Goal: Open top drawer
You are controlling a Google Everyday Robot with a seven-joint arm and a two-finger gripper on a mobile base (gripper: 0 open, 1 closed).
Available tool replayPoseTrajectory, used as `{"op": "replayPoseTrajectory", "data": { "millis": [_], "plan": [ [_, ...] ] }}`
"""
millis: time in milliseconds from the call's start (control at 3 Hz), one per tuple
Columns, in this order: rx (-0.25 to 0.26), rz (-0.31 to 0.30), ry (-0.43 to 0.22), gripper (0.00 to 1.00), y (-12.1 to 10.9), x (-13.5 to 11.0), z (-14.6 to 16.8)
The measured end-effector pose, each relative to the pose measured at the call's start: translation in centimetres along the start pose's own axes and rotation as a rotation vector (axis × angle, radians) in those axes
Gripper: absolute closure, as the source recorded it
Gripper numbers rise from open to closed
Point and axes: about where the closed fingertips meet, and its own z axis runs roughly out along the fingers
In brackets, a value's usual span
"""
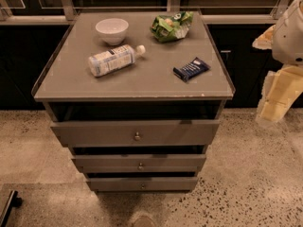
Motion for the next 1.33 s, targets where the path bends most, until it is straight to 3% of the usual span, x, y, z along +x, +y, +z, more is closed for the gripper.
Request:
{"op": "replayPoseTrajectory", "data": {
  "millis": [667,1000,1333],
  "plan": [
    [0.016,0.022,-0.018,0.00,0.1,0.2,0.4],
    [0.043,0.147,-0.086,0.00,2.6,0.7,1.6],
    [0.034,0.330,-0.180,0.00,6.6,1.9,5.3]
  ]
}}
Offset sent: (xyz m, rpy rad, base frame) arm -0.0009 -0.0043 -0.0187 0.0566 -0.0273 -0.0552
